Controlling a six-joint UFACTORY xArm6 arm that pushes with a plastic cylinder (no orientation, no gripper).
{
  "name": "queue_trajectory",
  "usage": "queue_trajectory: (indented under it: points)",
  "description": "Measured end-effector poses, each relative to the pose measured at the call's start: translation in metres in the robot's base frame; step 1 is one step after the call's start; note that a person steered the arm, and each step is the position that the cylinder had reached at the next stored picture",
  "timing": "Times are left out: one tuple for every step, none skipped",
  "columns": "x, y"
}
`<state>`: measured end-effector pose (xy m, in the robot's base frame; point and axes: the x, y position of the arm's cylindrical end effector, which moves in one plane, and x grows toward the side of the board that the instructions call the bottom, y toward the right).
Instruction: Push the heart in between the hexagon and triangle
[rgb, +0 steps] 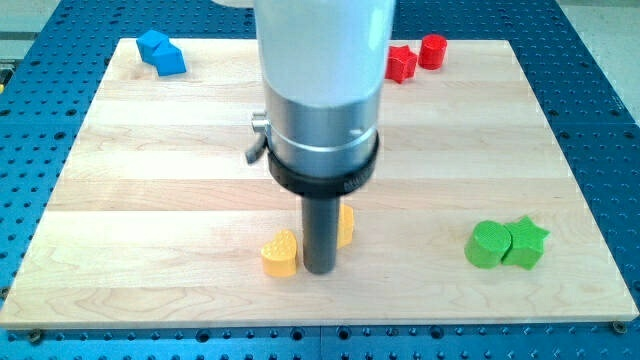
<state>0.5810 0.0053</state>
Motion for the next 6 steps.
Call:
queue_trajectory:
  points:
    - [0.034, -0.011]
    - [0.002, -0.039]
    - [-0.056, -0.047]
    - [-0.099, -0.05]
    - [-0.072, -0.047]
    - [-0.083, -0.076]
